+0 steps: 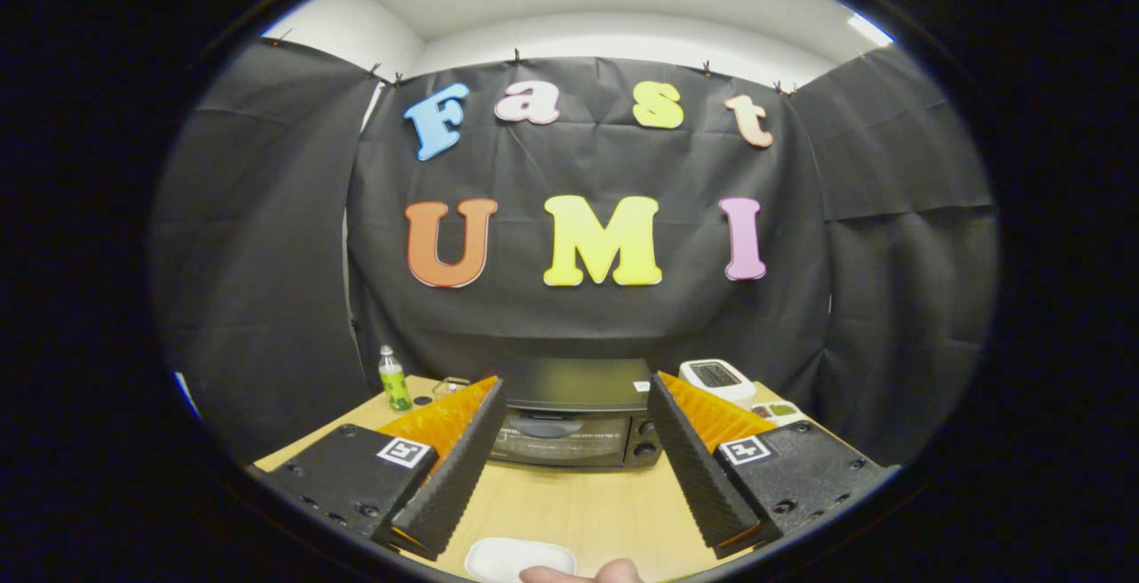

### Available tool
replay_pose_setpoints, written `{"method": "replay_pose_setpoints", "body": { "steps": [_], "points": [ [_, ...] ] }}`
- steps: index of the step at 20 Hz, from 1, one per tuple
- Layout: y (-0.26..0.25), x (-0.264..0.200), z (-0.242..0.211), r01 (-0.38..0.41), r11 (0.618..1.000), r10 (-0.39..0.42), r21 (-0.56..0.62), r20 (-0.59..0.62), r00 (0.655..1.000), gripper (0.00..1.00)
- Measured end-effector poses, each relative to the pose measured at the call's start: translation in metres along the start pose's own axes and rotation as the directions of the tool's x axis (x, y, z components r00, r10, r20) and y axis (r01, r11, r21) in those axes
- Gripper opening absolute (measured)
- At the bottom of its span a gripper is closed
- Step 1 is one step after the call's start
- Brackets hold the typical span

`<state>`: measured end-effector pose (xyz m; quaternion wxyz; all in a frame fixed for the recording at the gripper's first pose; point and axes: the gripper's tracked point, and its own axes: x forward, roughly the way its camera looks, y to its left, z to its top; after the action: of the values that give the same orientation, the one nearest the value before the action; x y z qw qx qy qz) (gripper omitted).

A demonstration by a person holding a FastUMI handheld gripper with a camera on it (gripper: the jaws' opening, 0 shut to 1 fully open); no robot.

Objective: Open the toaster oven, put the food inside, and close the toaster oven door.

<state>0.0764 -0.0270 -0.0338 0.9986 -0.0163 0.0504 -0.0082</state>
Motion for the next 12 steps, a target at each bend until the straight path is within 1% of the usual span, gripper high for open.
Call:
{"method": "replay_pose_setpoints", "body": {
  "steps": [4, 10, 12],
  "points": [
    [0.005, -0.025, -0.001, -0.034, 0.998, 0.034, 0.048, 0.013, 0.999, 1.0],
    [-0.002, -0.049, 0.004, -0.034, 0.996, 0.029, 0.085, 0.059, 0.998, 1.0],
    [-0.002, -0.05, 0.005, -0.031, 0.997, 0.026, 0.072, 0.067, 0.997, 1.0]
  ]
}}
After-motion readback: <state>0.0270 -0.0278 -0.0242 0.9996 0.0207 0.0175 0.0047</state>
